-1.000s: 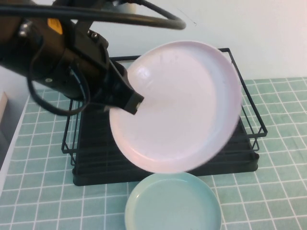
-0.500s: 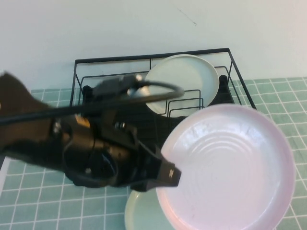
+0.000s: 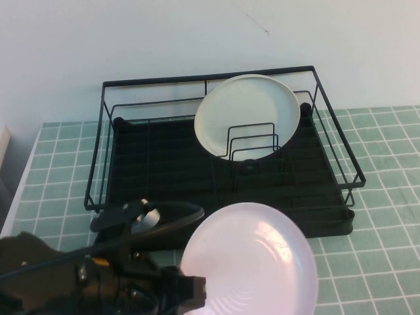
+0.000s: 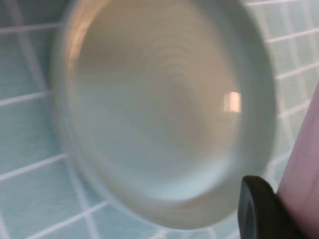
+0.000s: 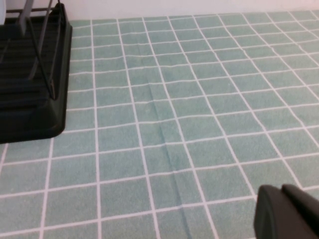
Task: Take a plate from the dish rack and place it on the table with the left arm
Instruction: Place the plate from the table
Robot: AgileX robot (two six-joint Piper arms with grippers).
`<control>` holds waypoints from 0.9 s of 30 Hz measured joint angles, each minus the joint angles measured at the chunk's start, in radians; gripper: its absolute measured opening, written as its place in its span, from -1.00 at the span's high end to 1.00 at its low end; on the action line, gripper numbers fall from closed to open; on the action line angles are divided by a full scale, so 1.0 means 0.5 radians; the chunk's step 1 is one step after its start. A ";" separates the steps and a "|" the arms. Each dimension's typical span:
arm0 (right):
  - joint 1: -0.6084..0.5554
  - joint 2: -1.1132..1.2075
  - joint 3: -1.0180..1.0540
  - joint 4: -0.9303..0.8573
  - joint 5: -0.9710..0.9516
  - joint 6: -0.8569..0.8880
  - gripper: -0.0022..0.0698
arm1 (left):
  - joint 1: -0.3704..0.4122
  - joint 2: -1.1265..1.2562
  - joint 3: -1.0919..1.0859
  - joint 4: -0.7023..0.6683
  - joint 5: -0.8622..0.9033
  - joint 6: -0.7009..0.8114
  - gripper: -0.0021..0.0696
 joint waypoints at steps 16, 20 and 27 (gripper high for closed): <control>0.000 0.000 0.000 0.000 0.000 0.000 0.95 | 0.000 0.017 0.155 -0.024 -0.305 0.008 0.72; 0.000 0.000 0.000 0.000 0.000 0.000 0.95 | 0.000 0.116 0.155 -0.098 -0.301 0.012 0.72; 0.000 0.000 0.000 0.000 0.000 0.000 0.95 | 0.000 0.246 0.155 -0.351 -0.301 0.187 0.72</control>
